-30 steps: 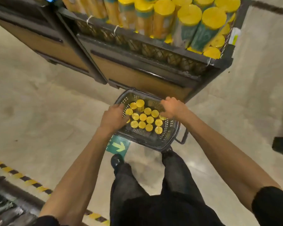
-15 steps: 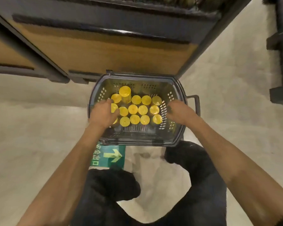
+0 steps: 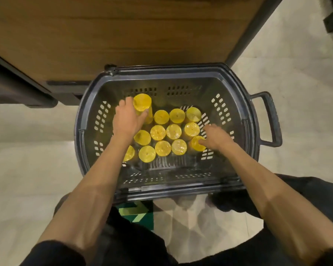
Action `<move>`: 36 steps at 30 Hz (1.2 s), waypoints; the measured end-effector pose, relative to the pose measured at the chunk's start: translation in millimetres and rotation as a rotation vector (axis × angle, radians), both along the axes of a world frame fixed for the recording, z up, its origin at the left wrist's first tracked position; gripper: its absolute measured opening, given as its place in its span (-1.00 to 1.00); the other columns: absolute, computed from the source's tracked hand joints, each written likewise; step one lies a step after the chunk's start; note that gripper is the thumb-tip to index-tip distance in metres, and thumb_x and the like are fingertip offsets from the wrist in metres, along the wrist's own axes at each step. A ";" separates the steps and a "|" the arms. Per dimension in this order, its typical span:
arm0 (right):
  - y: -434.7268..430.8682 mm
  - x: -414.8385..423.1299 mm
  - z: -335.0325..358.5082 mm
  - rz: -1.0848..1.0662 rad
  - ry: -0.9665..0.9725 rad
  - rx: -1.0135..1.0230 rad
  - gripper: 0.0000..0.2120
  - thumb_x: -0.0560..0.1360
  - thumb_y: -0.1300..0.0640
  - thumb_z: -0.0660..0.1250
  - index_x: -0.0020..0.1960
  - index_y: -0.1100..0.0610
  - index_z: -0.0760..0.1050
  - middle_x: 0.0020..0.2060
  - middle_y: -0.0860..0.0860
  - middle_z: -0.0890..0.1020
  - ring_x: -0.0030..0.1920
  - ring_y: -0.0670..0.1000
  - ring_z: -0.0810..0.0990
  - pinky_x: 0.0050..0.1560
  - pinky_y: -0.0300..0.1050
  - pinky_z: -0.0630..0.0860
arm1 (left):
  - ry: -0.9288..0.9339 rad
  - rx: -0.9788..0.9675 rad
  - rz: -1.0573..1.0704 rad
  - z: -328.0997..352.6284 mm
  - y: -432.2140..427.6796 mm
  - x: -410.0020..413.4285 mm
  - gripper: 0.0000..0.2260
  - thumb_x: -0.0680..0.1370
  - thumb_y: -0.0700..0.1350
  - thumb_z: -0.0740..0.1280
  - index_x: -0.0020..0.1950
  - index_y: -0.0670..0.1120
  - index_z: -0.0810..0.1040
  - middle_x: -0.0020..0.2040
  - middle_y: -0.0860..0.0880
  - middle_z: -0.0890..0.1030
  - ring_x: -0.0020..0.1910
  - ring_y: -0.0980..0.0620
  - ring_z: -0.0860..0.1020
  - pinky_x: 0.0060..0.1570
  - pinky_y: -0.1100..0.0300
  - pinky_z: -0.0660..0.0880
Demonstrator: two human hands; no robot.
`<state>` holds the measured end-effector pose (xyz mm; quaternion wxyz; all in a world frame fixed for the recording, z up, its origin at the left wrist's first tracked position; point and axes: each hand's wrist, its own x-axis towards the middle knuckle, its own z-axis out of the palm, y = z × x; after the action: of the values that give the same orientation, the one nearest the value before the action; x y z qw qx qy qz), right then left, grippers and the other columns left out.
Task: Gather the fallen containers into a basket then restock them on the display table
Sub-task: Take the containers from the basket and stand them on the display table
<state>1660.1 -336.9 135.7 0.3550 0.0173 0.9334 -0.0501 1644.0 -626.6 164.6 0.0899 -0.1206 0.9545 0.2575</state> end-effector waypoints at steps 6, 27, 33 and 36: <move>-2.3 -3.2 -53.6 -0.054 -0.084 -0.020 -0.44 0.39 -0.11 0.38 0.29 0.15 0.42 0.22 0.20 0.52 0.20 0.23 0.52 0.15 0.06 0.52 | 0.051 0.019 0.048 -38.8 2.1 -15.2 -0.33 0.50 0.24 0.37 0.45 -0.12 0.30 0.33 -0.15 0.47 0.29 -0.16 0.46 0.17 -0.10 0.49; 8.6 5.1 -93.9 -0.102 -0.012 -0.065 -0.33 0.25 -0.16 0.57 0.19 0.14 0.41 0.12 0.13 0.56 0.10 0.18 0.57 0.01 0.00 0.50 | 0.079 0.066 0.116 -44.1 5.8 -10.2 -0.32 0.40 0.19 0.51 0.36 -0.10 0.36 0.26 -0.09 0.54 0.21 -0.10 0.53 0.11 0.01 0.50; 11.9 8.6 -33.9 -0.127 0.012 -0.106 -0.23 0.21 -0.27 0.58 0.20 0.15 0.41 0.09 0.13 0.57 0.07 0.17 0.58 0.03 0.05 0.55 | -0.016 0.134 0.163 -3.6 5.7 29.7 -0.38 0.42 0.15 0.51 0.33 -0.11 0.39 0.22 -0.10 0.56 0.19 -0.13 0.53 0.14 -0.06 0.50; 8.9 16.9 25.8 -0.189 0.040 -0.143 -0.16 0.16 -0.31 0.60 0.22 0.16 0.41 0.11 0.16 0.58 0.11 0.19 0.57 0.08 0.08 0.57 | -0.066 0.151 0.153 46.5 2.1 56.2 -0.39 0.43 0.15 0.50 0.34 -0.11 0.38 0.23 -0.11 0.55 0.21 -0.14 0.51 0.14 -0.07 0.48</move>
<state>1677.1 -328.0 161.5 0.3304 0.0787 0.9285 -0.1502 1700.2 -624.5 211.1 0.1101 -0.1945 0.9169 0.3307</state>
